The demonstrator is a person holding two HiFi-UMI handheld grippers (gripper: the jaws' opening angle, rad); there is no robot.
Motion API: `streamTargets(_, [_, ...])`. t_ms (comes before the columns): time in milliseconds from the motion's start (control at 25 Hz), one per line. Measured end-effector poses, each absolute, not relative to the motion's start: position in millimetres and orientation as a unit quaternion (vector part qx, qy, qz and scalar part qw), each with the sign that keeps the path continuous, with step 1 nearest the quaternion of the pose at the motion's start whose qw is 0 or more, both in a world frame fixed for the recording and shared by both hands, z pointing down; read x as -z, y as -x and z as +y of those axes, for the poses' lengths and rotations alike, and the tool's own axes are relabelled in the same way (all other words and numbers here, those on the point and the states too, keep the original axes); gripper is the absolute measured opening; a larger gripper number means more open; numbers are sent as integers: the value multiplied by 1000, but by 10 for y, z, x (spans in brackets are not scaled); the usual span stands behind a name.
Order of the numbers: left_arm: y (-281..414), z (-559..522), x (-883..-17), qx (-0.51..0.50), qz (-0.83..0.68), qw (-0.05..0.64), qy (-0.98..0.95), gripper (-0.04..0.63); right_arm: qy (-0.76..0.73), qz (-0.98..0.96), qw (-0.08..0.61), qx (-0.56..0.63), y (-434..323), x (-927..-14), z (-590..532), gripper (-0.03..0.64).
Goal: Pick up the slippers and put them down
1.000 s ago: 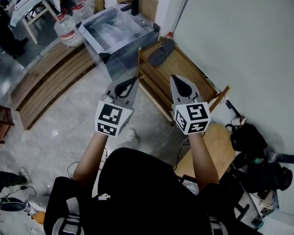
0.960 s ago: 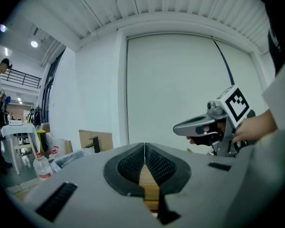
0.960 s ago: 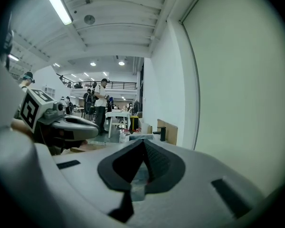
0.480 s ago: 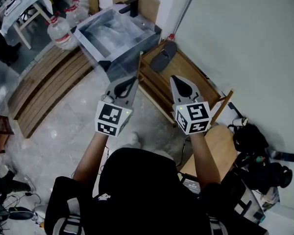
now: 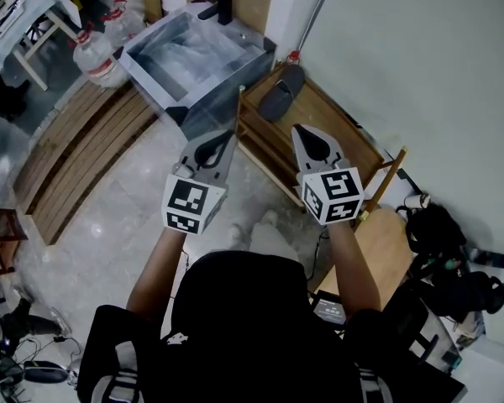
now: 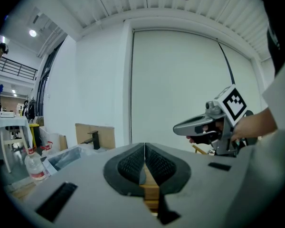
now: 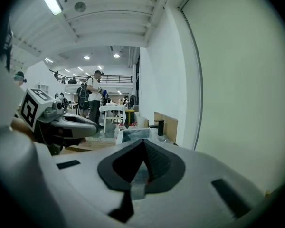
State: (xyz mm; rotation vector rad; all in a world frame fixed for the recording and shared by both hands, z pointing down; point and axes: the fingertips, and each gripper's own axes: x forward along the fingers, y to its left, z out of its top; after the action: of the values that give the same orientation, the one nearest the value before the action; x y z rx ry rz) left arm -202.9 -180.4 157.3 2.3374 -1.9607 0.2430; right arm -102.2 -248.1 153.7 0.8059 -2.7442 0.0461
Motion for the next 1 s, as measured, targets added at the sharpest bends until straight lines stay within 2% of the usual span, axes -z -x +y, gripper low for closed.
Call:
streamTargets(360, [2074, -2261, -1714, -91, -634, 50, -767, 6, -284, -948, 139, -27, 1079, -1643, -2940, -2])
streamTargets(1000, [1967, -3268, -2171, -103, -625, 109, -766, 6, -276, -945, 170, -51, 1003, -1982, -3992, -2])
